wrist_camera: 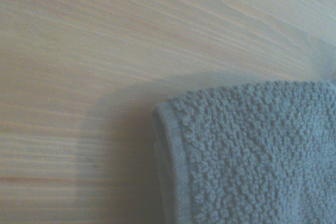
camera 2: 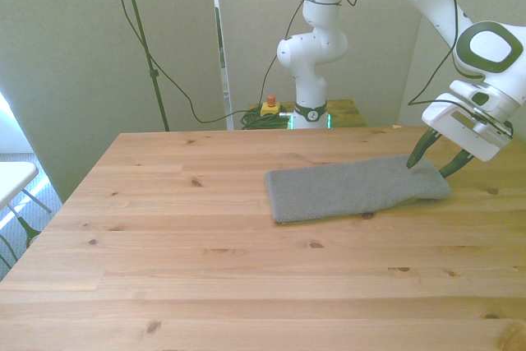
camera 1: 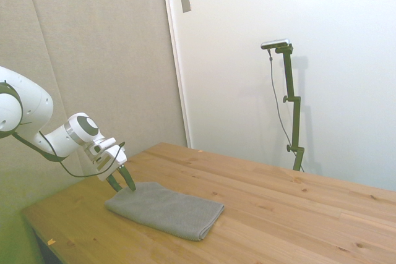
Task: Fold the towel
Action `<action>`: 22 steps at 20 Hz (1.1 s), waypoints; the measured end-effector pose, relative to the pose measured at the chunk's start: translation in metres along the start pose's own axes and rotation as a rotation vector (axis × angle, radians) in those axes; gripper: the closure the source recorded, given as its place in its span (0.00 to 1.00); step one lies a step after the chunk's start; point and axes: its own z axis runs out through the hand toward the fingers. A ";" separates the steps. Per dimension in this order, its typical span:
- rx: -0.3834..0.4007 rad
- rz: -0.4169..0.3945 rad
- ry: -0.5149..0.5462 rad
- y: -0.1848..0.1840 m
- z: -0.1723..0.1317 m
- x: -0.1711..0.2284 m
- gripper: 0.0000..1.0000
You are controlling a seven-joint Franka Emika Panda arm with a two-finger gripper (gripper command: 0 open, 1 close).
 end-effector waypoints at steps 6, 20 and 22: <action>-0.007 -0.004 0.000 0.003 0.003 0.001 1.00; -0.029 -0.016 -0.018 0.010 0.023 0.004 1.00; -0.021 -0.014 -0.021 0.010 0.024 0.005 1.00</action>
